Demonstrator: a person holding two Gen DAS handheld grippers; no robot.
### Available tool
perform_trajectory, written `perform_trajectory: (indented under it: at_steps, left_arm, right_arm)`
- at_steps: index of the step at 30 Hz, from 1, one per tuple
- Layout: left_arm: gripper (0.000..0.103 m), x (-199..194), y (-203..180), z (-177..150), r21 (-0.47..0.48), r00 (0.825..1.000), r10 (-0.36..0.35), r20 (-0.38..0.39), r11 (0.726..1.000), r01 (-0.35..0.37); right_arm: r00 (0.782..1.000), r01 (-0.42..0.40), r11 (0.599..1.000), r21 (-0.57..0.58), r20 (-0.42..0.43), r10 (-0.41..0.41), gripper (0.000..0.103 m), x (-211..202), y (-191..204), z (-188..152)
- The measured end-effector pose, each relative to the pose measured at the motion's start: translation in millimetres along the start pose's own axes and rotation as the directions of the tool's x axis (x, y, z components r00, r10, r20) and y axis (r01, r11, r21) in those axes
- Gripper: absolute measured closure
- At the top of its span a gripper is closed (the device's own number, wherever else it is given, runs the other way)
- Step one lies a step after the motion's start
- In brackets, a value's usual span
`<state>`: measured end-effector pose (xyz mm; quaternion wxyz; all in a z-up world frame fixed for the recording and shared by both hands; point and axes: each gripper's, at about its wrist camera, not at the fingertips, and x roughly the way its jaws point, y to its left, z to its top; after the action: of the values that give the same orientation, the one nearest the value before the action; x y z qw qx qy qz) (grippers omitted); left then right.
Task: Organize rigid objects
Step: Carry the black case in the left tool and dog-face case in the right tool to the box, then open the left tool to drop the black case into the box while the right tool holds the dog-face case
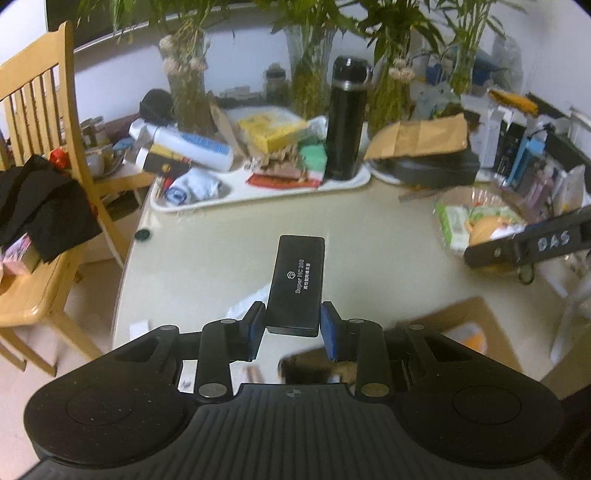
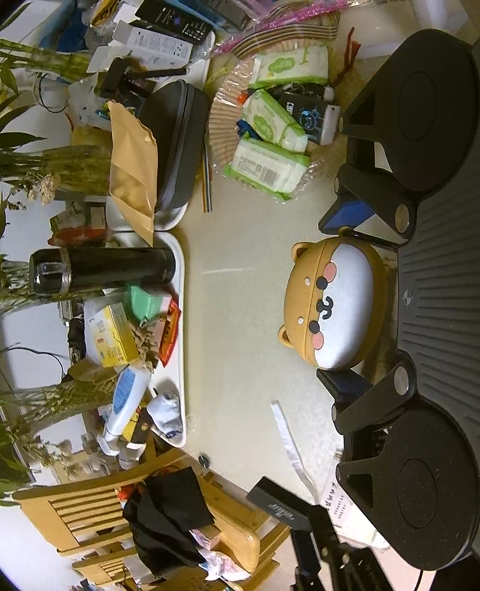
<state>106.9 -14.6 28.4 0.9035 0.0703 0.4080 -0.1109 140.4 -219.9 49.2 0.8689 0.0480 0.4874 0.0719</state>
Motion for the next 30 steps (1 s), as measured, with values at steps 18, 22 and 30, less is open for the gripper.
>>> perform_trajectory:
  at_steps: [18,22,30]
  left_arm:
    - [0.070,5.5,-9.1,-23.3,-0.003,0.967,-0.144,-0.210,0.989,0.147]
    - [0.069,3.2,-9.4,-20.6,-0.007,0.974,-0.138,-0.180,0.990,0.139]
    - [0.039,-9.1,-9.6,-6.7,-0.054,0.992,-0.106,-0.063,0.993,0.103]
  right_arm:
    - [1.000,0.006,0.997,-0.071,-0.021,-0.008,0.024,-3.3,28.3,-19.3]
    - [1.000,-0.006,0.997,-0.080,-0.023,0.004,0.024,-1.8,31.1,-18.0]
    - [0.999,-0.028,0.996,-0.082,-0.038,0.025,0.024,2.2,32.8,-17.2]
